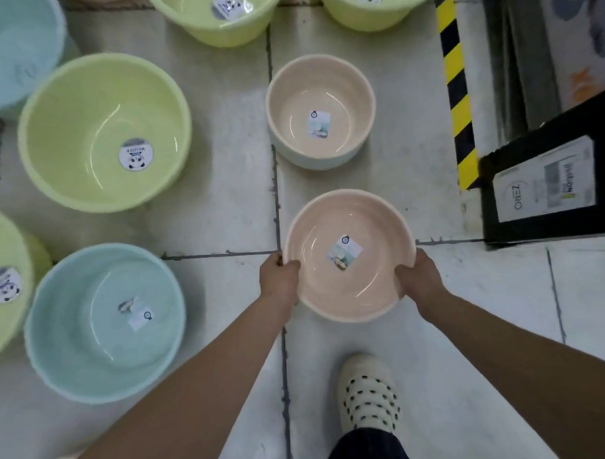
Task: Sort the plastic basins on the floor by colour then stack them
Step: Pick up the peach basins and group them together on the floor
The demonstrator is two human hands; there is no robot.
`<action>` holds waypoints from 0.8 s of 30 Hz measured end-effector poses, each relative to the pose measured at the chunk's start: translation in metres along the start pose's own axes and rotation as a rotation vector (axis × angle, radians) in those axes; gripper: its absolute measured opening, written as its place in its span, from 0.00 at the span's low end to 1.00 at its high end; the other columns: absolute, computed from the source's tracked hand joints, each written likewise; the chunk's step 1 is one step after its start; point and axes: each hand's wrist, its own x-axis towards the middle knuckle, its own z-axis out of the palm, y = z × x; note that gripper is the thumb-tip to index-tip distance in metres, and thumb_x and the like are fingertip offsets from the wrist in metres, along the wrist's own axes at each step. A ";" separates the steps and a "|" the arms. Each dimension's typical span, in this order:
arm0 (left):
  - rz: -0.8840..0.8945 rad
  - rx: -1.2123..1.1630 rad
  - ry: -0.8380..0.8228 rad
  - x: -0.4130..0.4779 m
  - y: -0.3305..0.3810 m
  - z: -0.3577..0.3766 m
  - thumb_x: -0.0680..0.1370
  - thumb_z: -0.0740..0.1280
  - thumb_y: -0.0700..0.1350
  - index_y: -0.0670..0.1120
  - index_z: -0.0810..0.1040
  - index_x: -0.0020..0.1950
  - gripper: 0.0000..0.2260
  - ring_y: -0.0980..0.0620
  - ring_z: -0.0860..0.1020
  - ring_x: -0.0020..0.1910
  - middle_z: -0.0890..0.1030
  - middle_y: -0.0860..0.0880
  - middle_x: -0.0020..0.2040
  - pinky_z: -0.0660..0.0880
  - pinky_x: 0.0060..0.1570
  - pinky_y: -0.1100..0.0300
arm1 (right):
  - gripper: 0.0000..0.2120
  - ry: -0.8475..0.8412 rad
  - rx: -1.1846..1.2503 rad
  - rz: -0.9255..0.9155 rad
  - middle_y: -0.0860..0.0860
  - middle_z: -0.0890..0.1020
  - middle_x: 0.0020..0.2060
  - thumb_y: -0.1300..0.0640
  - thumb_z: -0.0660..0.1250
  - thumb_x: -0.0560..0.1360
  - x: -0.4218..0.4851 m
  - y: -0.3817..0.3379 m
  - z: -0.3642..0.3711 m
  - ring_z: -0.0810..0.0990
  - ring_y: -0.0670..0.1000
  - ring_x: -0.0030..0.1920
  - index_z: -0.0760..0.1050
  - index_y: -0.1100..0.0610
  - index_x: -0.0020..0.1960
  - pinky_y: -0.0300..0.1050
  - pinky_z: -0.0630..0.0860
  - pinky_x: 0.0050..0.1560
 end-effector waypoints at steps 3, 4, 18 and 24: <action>0.008 -0.004 -0.006 0.010 -0.004 0.001 0.78 0.63 0.35 0.42 0.77 0.60 0.12 0.42 0.80 0.50 0.82 0.43 0.53 0.77 0.48 0.54 | 0.21 -0.003 0.020 0.003 0.58 0.80 0.51 0.64 0.62 0.69 0.013 0.009 0.007 0.79 0.62 0.52 0.73 0.57 0.62 0.65 0.80 0.53; 0.018 0.011 -0.014 0.012 -0.005 0.000 0.78 0.64 0.36 0.42 0.77 0.62 0.13 0.43 0.80 0.51 0.81 0.43 0.54 0.78 0.51 0.53 | 0.22 -0.006 0.042 0.013 0.58 0.80 0.51 0.63 0.62 0.67 0.014 0.009 0.008 0.80 0.63 0.52 0.73 0.58 0.62 0.66 0.80 0.53; 0.149 -0.235 0.131 -0.089 -0.062 -0.232 0.80 0.66 0.38 0.45 0.80 0.51 0.04 0.46 0.80 0.54 0.82 0.45 0.49 0.78 0.55 0.51 | 0.24 -0.193 -0.442 -0.511 0.57 0.75 0.69 0.53 0.66 0.79 -0.172 -0.043 0.106 0.73 0.56 0.69 0.68 0.58 0.73 0.45 0.67 0.65; 0.044 -0.117 0.583 -0.143 -0.188 -0.390 0.79 0.66 0.40 0.44 0.80 0.53 0.05 0.46 0.79 0.55 0.82 0.46 0.50 0.70 0.53 0.60 | 0.21 -0.546 -0.732 -0.547 0.54 0.80 0.61 0.45 0.65 0.79 -0.273 -0.026 0.226 0.79 0.53 0.61 0.71 0.51 0.70 0.45 0.72 0.60</action>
